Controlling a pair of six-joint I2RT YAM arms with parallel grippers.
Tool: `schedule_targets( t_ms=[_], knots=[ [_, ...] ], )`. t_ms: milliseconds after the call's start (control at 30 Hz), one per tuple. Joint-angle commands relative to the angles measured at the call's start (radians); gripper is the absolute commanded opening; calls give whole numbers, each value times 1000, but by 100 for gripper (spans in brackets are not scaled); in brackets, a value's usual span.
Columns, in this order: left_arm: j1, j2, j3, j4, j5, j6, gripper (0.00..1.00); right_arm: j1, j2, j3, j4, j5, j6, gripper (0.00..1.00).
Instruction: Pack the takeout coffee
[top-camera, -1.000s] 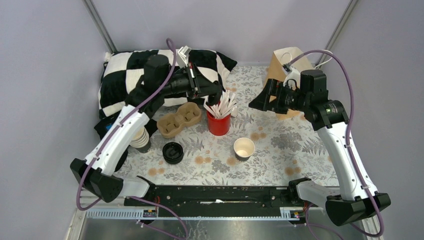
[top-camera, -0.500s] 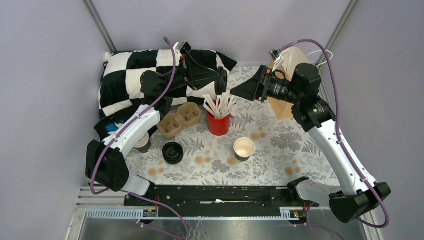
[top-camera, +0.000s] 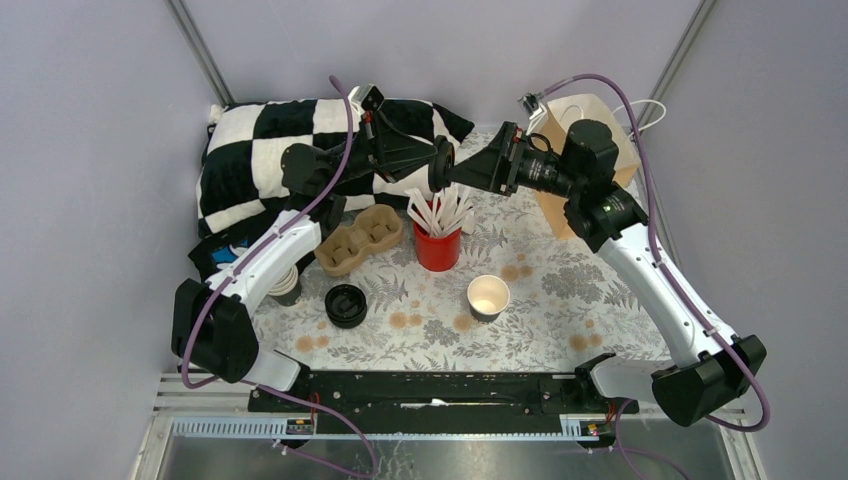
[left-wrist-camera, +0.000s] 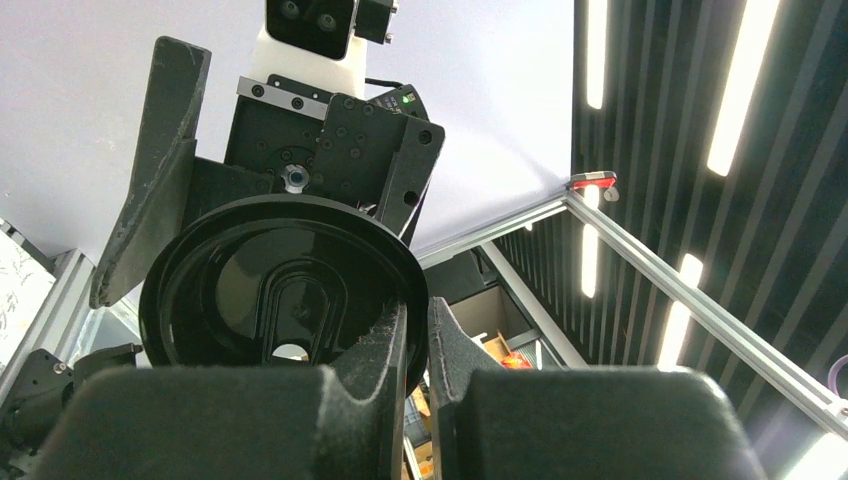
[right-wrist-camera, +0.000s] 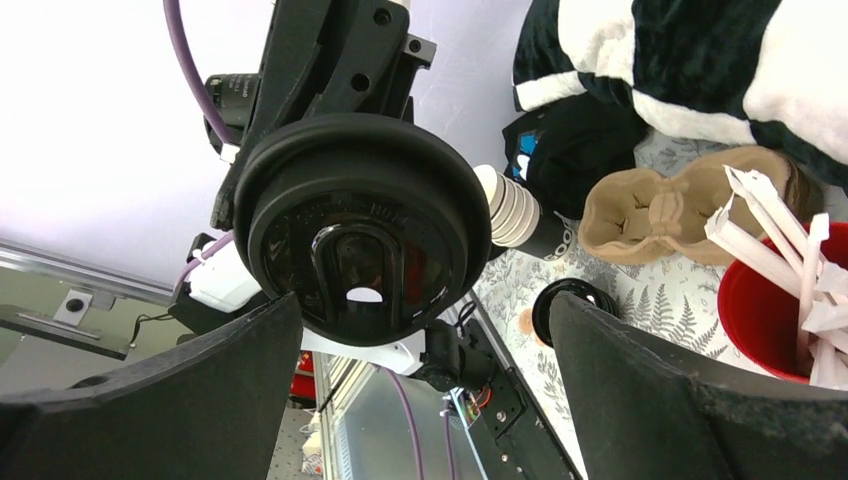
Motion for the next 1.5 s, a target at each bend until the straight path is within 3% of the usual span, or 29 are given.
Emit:
schedule_targets(
  t_ms=[0, 1067, 1467],
  knots=[
    [-4, 5, 1, 92, 11, -26, 3, 15, 10, 58, 119, -6, 35, 100],
    [-4, 6, -50, 106, -6, -41, 0, 50, -63, 9, 167, 36, 29, 100],
    [-4, 5, -47, 92, -5, -31, 0, 116, -6, 95, 8, 97, -64, 100]
  ],
)
